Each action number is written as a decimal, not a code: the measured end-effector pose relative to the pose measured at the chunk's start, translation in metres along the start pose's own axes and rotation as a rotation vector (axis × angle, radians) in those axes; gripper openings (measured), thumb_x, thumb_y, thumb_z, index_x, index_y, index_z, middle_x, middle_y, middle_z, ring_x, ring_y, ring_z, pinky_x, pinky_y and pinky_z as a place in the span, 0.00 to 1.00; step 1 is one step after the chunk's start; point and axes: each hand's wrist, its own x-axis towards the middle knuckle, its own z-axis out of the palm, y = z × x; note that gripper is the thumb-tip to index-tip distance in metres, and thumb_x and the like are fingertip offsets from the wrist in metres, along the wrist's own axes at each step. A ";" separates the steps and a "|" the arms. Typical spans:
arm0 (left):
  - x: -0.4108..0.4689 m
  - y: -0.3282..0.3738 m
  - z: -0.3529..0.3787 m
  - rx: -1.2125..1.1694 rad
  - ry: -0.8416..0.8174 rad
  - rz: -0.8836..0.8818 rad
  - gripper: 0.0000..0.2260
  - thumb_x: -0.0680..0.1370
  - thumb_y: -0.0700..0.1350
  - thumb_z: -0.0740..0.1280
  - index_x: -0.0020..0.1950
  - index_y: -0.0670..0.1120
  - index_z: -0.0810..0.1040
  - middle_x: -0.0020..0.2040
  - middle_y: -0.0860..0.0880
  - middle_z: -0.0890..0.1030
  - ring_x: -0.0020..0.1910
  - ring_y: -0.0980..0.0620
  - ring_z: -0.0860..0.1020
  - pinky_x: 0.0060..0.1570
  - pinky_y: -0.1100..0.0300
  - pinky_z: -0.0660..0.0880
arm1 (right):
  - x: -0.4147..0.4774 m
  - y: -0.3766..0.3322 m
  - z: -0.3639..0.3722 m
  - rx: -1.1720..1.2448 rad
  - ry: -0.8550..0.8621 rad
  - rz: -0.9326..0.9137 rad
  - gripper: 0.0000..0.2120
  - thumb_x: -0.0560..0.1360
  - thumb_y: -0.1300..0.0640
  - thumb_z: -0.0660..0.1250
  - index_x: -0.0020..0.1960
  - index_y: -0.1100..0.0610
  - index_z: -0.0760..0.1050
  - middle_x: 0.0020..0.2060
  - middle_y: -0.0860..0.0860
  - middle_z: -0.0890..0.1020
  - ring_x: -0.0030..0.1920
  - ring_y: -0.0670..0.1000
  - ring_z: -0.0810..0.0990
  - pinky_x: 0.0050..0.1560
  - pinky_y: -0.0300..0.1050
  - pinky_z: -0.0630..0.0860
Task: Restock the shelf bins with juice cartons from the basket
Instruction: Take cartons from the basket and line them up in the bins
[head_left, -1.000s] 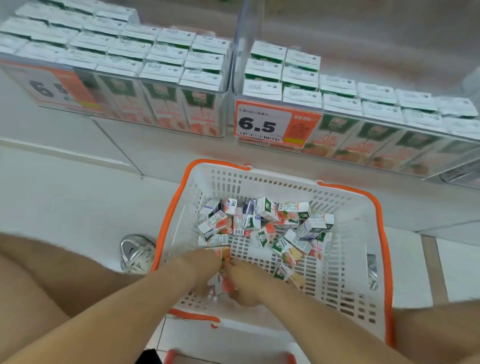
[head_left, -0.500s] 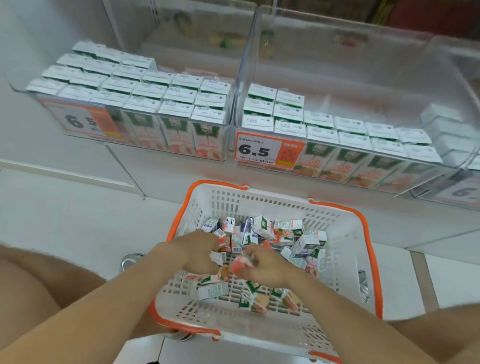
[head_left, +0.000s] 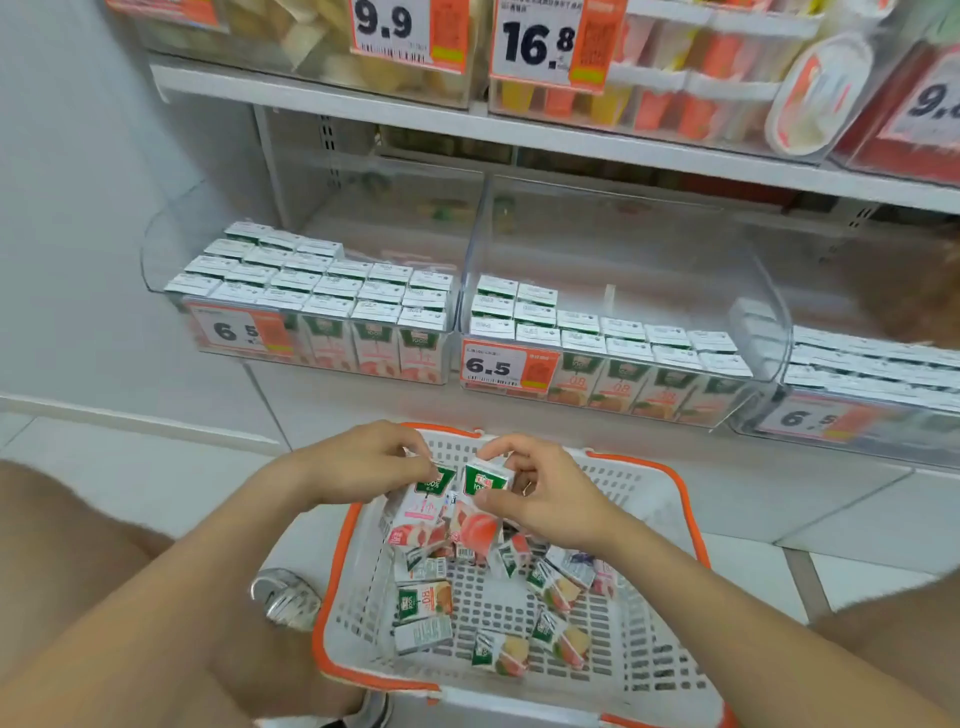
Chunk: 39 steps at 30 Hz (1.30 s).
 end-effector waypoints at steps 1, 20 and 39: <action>-0.003 0.004 -0.002 -0.018 0.009 0.009 0.09 0.81 0.55 0.69 0.51 0.51 0.84 0.36 0.50 0.81 0.33 0.57 0.75 0.38 0.59 0.71 | -0.001 -0.006 -0.003 -0.011 0.009 -0.004 0.19 0.76 0.47 0.78 0.64 0.45 0.77 0.45 0.57 0.81 0.35 0.43 0.73 0.42 0.44 0.74; -0.042 0.051 -0.130 -0.041 0.797 0.211 0.07 0.73 0.54 0.70 0.47 0.55 0.86 0.39 0.56 0.85 0.38 0.55 0.83 0.39 0.57 0.77 | 0.070 -0.194 -0.031 -0.281 0.514 -0.382 0.21 0.71 0.48 0.77 0.53 0.49 0.67 0.43 0.46 0.82 0.45 0.51 0.81 0.39 0.50 0.75; 0.079 0.043 -0.205 0.415 0.732 0.334 0.18 0.84 0.40 0.66 0.74 0.47 0.75 0.67 0.46 0.76 0.63 0.45 0.76 0.65 0.53 0.71 | 0.187 -0.199 -0.047 -0.693 0.583 -0.197 0.23 0.83 0.39 0.63 0.62 0.59 0.77 0.55 0.57 0.77 0.54 0.60 0.77 0.48 0.49 0.68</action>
